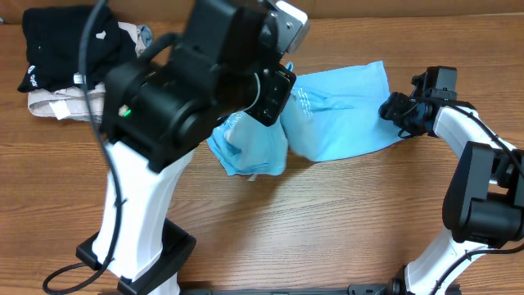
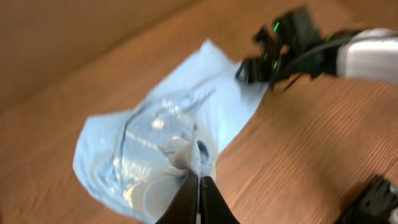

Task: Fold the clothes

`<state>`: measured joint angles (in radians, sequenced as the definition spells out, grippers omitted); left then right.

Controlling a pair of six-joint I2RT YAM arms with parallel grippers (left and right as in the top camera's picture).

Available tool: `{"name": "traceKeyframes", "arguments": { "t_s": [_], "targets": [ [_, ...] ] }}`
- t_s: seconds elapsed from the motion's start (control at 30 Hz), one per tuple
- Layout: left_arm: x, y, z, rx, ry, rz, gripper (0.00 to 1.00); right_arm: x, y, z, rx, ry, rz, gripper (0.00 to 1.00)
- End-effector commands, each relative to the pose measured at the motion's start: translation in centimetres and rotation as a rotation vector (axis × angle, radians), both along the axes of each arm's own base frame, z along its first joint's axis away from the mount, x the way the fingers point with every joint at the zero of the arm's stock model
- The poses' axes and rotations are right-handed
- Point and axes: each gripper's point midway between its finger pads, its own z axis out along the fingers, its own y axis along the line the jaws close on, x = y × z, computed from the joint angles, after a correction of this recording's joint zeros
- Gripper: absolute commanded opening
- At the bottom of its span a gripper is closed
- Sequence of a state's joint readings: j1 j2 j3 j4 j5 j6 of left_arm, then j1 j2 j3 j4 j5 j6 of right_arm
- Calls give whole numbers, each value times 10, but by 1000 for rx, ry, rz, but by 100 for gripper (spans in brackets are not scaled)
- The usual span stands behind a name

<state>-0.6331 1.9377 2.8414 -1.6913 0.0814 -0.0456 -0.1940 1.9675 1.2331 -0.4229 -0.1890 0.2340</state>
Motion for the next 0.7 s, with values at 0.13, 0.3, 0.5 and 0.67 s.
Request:
{"name": "traceKeyframes", "arguments": {
  "t_s": [0.13,0.3,0.5,0.67],
  "targets": [
    [10,3,-29,96,52,22,4,9,-28,7,-167,-39,-56,63],
    [13,7,-31,114,45,40,4,14,-33,7,-190,-56,-69,59],
    [14,9,-31,125,40,49,4,11,-38,-17,-193,-8,-106,55],
    [15,9,-31,126,39,51,4,6,-37,-36,-187,31,-103,55]
  ]
}}
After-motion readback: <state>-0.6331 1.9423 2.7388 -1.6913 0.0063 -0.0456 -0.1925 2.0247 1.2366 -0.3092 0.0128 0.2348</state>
